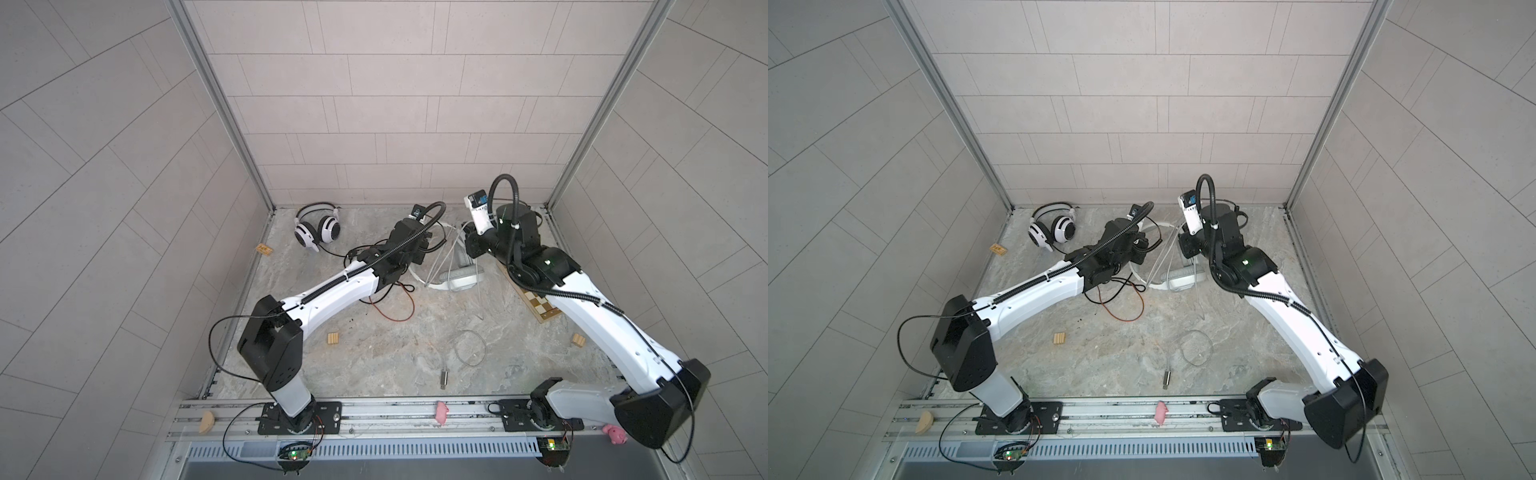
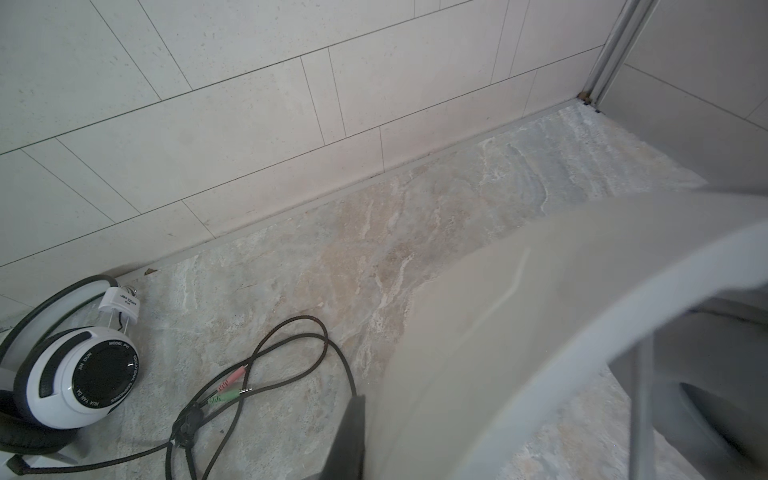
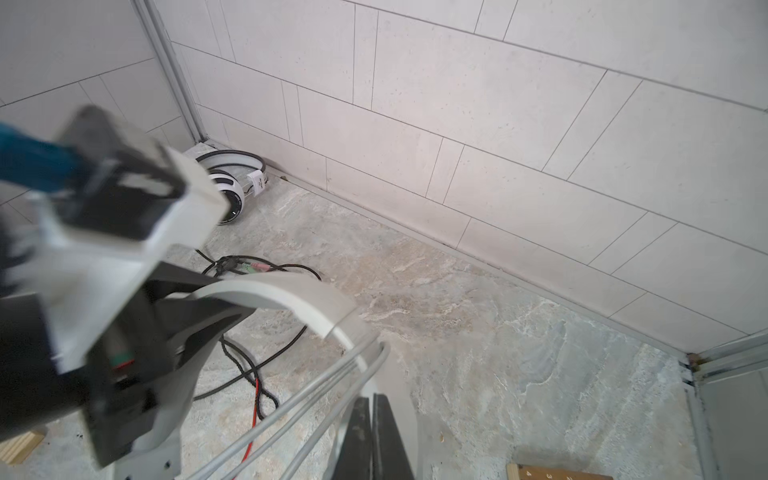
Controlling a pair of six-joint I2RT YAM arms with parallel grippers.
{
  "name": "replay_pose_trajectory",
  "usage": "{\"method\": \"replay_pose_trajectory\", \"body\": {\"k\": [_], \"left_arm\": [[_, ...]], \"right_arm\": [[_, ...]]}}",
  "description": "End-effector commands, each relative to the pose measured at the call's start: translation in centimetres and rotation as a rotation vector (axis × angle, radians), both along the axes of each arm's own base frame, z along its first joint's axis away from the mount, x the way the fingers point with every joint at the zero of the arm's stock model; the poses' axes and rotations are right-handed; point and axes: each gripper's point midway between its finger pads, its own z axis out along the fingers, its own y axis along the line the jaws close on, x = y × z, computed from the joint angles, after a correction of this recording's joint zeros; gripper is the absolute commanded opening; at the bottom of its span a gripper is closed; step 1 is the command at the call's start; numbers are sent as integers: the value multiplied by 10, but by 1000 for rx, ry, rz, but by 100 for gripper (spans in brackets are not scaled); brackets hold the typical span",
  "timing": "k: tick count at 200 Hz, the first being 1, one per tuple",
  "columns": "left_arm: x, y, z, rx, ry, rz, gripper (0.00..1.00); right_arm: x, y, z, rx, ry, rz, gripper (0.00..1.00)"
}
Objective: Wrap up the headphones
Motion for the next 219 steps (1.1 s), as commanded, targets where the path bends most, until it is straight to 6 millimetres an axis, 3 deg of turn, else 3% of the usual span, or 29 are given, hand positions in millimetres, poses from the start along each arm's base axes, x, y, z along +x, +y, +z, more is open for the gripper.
{"method": "replay_pose_trajectory", "body": {"k": [1,56,104,148,219], "left_arm": [[-19,-9,23,-76,-7,-94,0],[-44,-28,32,-149,50,-250,0],[-49,-18,58,-201,-6,-234,0],[-50,-4,80,-259,-56,-197,0],[-80,-36,93,-350,-3,-452,0]], "right_arm": [[21,3,21,71,-34,12,0],[62,1,-1,94,53,32,0],[71,-11,-30,110,91,-2,1],[76,-14,-40,161,108,1,7],[85,5,-72,257,173,96,13]]}}
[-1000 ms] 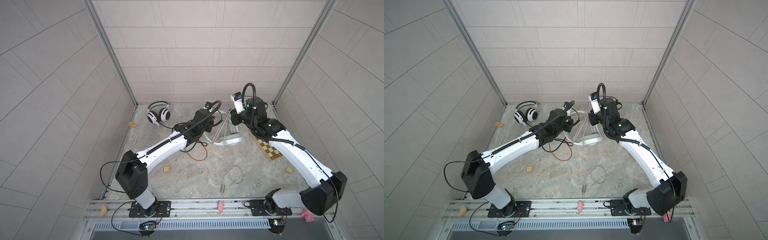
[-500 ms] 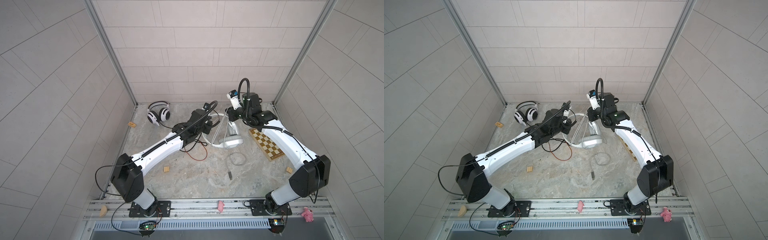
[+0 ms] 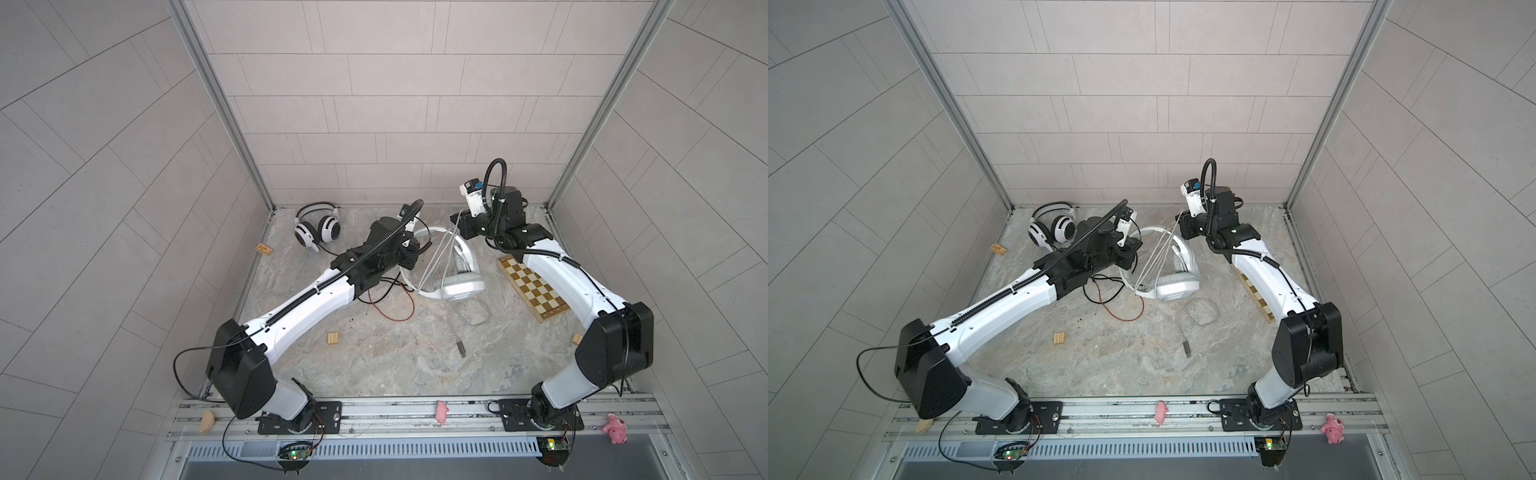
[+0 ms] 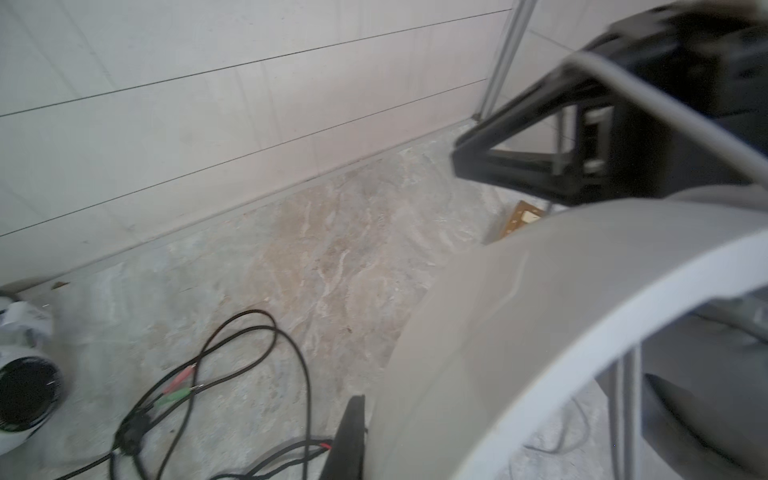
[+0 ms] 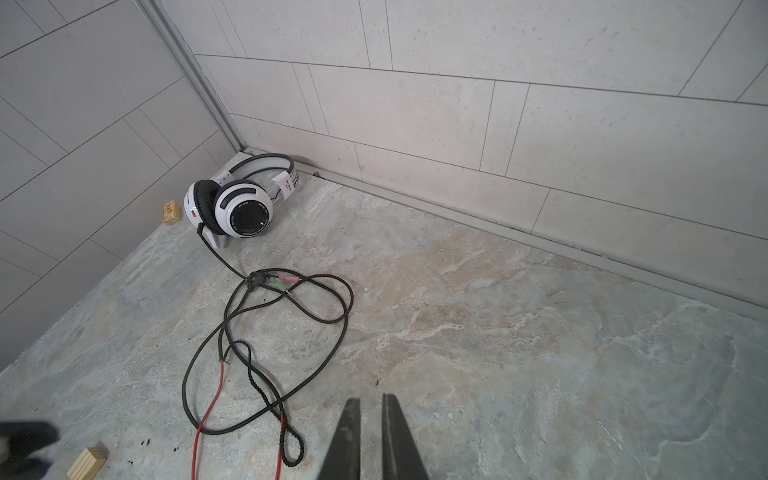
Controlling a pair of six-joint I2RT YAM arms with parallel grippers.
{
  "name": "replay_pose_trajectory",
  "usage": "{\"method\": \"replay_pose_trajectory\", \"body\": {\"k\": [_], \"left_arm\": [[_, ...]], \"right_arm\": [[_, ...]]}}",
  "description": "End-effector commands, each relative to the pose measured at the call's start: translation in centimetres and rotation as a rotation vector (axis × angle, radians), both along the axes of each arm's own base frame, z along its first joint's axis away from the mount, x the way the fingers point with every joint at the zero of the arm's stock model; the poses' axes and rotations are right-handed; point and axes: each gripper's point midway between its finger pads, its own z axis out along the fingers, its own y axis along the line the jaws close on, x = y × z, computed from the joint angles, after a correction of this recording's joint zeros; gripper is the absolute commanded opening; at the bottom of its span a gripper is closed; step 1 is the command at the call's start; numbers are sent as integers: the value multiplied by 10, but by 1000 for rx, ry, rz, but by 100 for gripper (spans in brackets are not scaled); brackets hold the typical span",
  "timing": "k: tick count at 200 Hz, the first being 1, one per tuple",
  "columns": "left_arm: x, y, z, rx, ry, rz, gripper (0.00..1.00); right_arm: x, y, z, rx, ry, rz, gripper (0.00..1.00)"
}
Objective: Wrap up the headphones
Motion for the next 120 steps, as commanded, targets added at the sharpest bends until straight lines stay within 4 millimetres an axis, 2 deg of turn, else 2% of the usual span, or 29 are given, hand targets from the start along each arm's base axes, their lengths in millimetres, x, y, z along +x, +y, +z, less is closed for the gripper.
{"method": "replay_pose_trajectory", "body": {"k": [1,53,70,90,120], "left_arm": [[-35,-33,64,-198,-67,-225,0],[-32,-24,81,-300,-72,-211,0],[-30,-18,88,-340,-74,-202,0],[-30,-13,93,-353,-89,-197,0],[-29,-8,100,-378,-103,-188,0]], "right_arm": [[12,-1,-15,49,16,-8,13],[9,3,-45,118,54,5,14],[9,6,-58,148,75,11,19],[15,8,-75,226,103,14,20],[28,23,-101,340,172,41,21]]}}
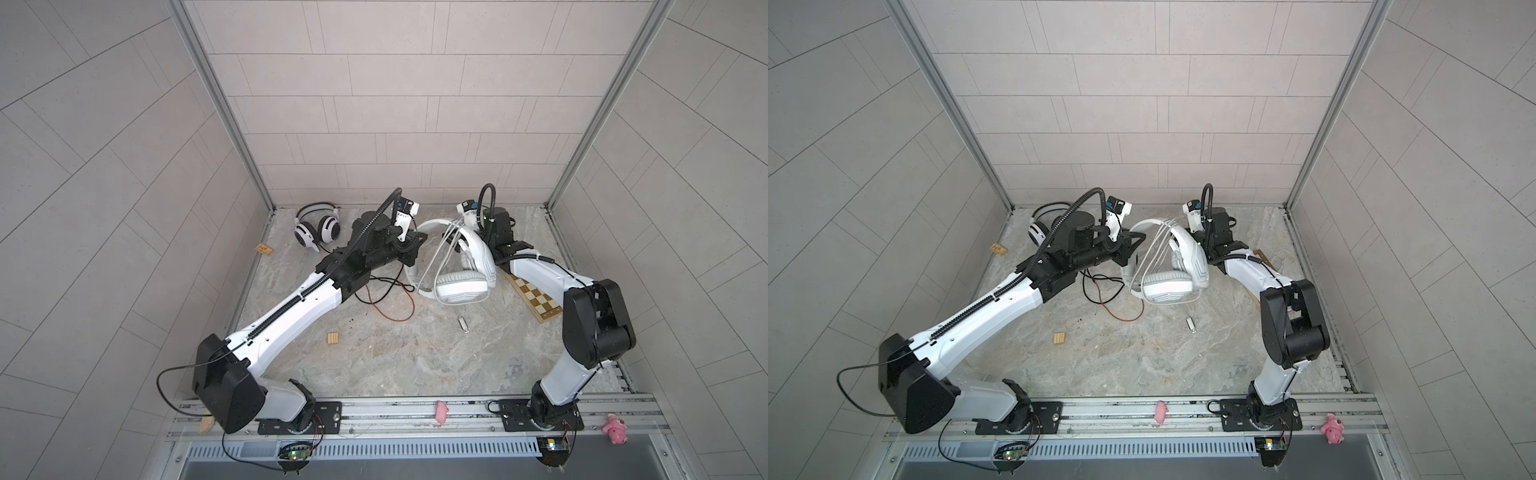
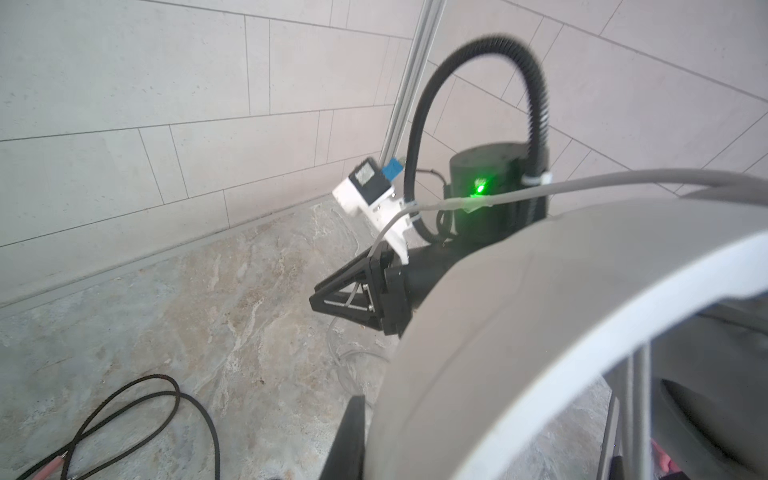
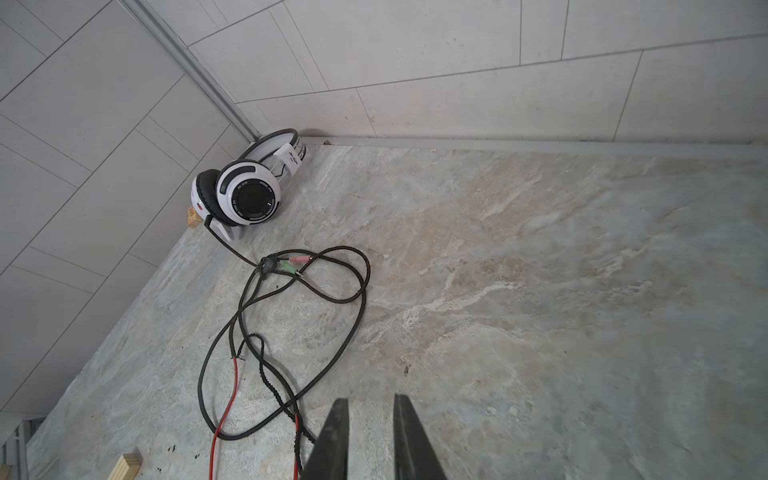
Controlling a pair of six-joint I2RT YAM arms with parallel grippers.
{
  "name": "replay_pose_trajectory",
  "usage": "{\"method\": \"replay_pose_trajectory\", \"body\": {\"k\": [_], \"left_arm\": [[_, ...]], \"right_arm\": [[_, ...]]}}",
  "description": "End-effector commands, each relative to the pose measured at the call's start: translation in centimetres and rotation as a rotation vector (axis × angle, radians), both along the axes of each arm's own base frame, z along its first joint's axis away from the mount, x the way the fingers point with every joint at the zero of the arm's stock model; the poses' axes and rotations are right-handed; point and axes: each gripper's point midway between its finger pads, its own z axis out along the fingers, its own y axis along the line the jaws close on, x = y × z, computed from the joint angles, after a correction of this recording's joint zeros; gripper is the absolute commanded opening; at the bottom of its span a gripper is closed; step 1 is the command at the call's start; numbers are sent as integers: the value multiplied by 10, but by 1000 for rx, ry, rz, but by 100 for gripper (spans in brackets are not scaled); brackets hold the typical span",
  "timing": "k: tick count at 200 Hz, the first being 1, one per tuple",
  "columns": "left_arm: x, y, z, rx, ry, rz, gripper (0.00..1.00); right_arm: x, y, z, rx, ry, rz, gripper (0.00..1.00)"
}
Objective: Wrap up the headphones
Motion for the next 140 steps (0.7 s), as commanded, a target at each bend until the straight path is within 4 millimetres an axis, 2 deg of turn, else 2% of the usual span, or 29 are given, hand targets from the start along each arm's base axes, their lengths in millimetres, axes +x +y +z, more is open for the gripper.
{"method": "replay_pose_trajectory", "body": {"k": [1,32,57,93,140], "left_arm": [[-8,0,45,-142,-70,-28,0],[-6,6,52,-178,-68,-23,0],[0,17,59,-231,-70,0,0],[17,45,76,-340,-66,43,0],[38,87,91,-454,-70,144,0]], "right_arm": [[12,14,-8,134,19,26,21],[22,24,-37,204,63,16,20],[20,32,-65,212,109,17,18],[2,46,-109,144,175,42,16],[-27,59,-149,56,231,72,12]]}}
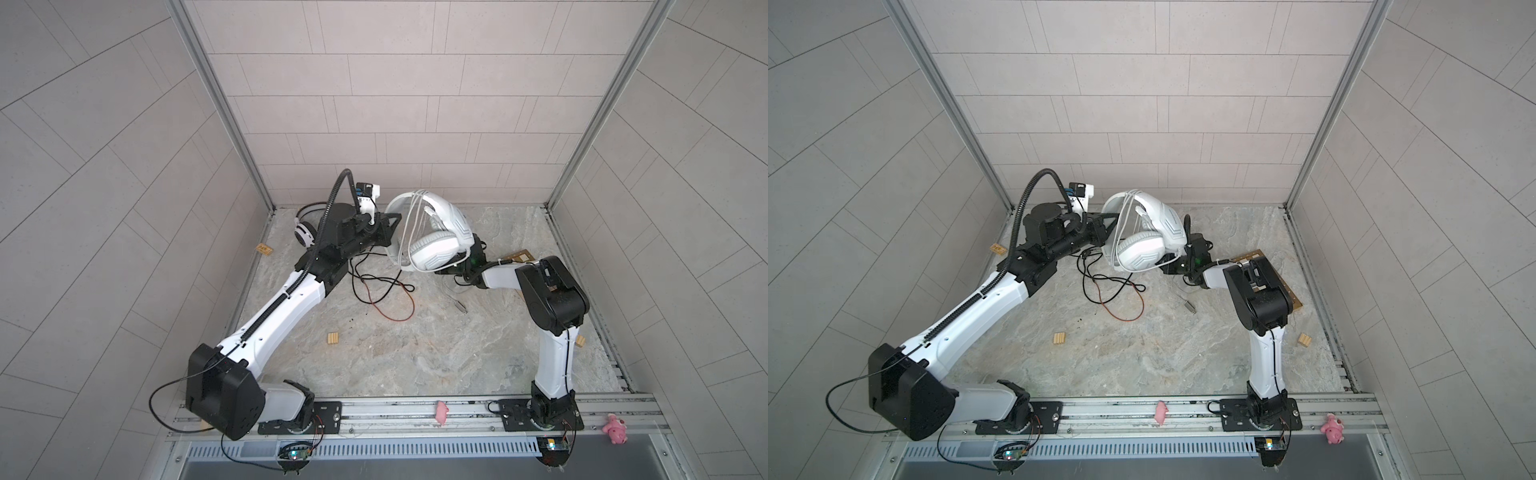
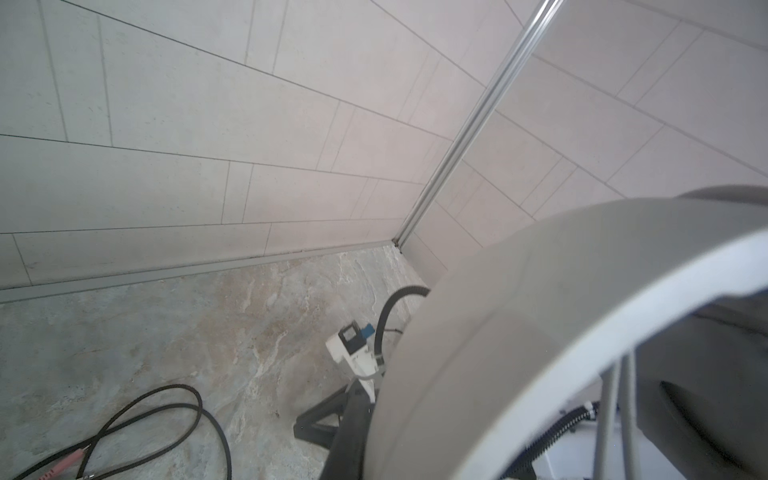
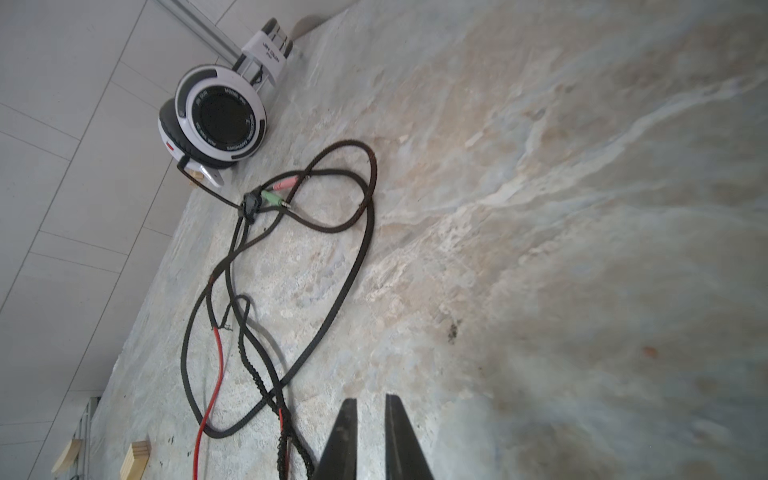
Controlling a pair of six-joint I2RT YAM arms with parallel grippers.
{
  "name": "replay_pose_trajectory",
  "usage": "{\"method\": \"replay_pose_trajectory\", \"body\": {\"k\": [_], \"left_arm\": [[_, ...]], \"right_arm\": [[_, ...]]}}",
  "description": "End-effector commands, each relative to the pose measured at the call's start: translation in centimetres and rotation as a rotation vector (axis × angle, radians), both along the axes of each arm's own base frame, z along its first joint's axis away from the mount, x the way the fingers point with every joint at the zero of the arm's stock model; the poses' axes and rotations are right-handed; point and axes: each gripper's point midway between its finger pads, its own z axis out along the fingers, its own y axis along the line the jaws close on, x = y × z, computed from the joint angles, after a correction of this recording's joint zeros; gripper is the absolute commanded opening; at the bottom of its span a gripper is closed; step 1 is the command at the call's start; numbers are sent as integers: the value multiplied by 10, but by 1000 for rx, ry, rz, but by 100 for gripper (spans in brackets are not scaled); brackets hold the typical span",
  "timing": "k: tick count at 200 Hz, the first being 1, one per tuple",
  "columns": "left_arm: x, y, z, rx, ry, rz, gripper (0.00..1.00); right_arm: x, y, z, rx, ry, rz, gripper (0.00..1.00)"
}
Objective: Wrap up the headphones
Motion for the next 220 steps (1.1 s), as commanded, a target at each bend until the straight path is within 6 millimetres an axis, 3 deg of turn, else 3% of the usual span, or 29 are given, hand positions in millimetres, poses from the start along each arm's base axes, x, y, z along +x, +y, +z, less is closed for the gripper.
{"method": "replay_pose_trajectory", "body": {"k": [1,22,55,100,130,168,220], "left_arm": [[-8,18,69,-204,-133,2,0],[0,35,69,-214,-134,50,0],[13,66,64,-224,-124,180,0],[28,126,54,-278,-95,440,0],[39,161,39,-374,-30,580,0],[46,187,11,-403,53,742,0],[35,228,-13,-388,116,995,0]], "right_arm": [[-11,2,-27,-65,21,11,12],[-26,4,-46,-134,46,31,8],[-49,-7,-63,-194,72,20,2],[-76,-5,-64,-216,85,10,1],[-107,7,-71,-375,78,77,1],[-143,35,-54,-587,-33,191,1],[-185,61,-16,-895,-254,311,1]]}}
